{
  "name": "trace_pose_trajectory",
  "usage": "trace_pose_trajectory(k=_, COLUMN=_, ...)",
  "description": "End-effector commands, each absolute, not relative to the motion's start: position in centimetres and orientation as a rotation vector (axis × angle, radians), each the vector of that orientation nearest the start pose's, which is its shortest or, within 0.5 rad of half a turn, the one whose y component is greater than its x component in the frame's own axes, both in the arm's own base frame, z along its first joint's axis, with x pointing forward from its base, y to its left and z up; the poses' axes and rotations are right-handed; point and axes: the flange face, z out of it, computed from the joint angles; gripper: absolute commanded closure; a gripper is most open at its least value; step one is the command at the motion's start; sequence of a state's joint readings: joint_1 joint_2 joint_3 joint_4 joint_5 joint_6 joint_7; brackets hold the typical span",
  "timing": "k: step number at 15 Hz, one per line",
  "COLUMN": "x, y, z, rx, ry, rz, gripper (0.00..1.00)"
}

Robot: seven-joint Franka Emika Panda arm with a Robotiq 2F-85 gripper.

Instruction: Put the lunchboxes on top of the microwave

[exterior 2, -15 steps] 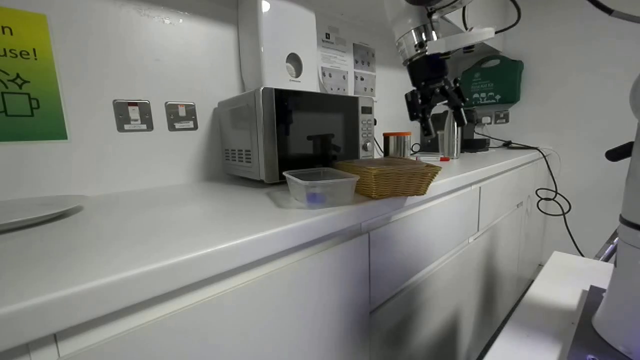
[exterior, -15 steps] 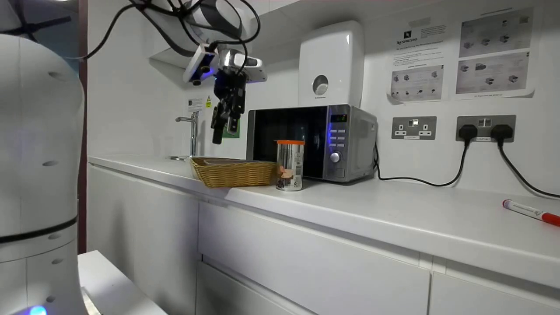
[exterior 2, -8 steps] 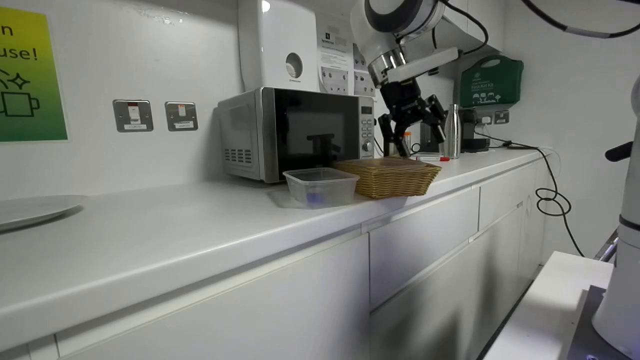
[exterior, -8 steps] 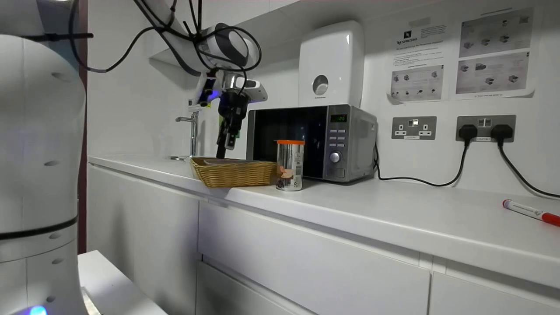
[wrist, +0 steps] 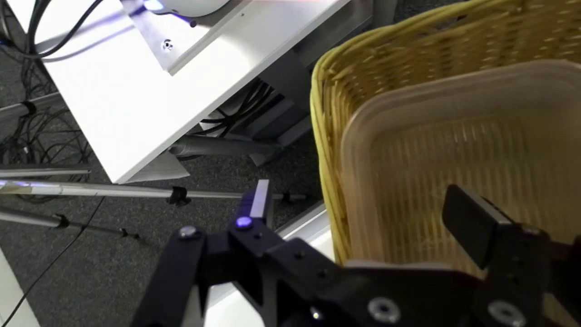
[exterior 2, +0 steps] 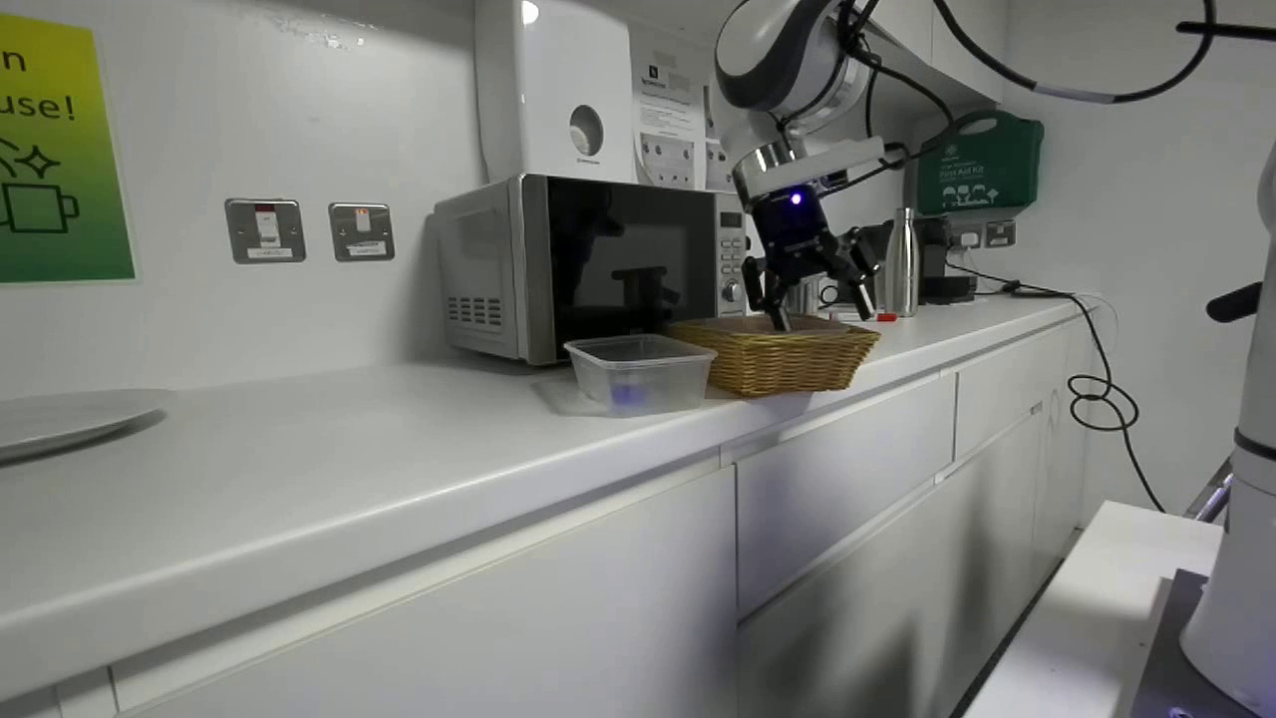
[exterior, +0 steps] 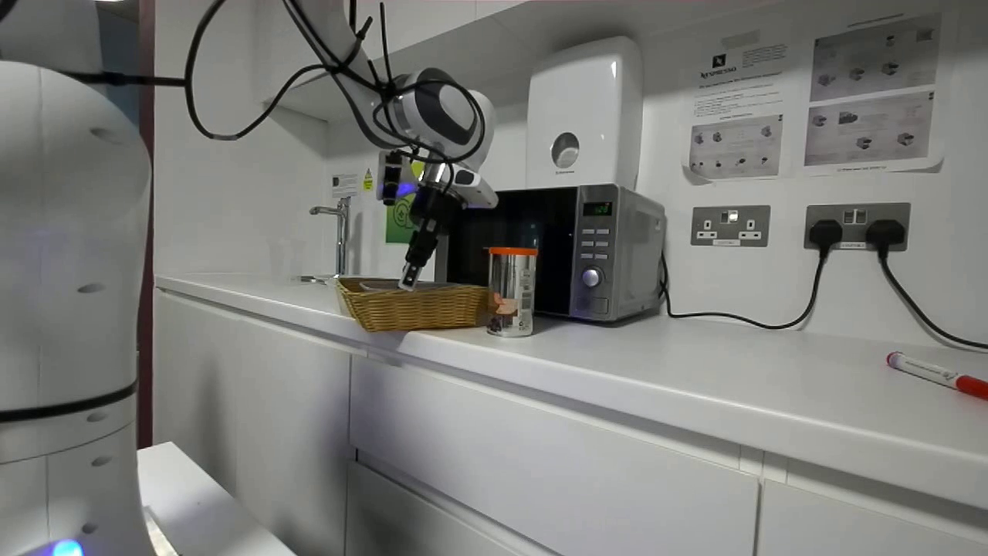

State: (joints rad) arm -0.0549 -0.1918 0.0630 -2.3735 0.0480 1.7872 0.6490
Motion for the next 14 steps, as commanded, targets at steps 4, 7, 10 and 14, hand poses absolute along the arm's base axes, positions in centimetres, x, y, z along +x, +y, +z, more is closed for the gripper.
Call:
trace_pose_trajectory(k=4, x=43.27, y=-1.08, z=37.88, rx=-2.817, ry=1.136, rz=0.589, gripper=0.47)
trace_pose_trajectory(k=7, x=43.26, y=-1.24, z=38.08, rx=-2.802, ry=1.137, rz=0.574, gripper=0.71)
trace_pose_trajectory(k=10, x=43.27, y=-1.24, z=38.2, rx=-2.799, ry=1.133, rz=0.568, gripper=0.94)
trace_pose_trajectory(k=14, x=43.32, y=-1.22, z=38.5, rx=-2.793, ry=1.126, rz=0.557, gripper=0.98)
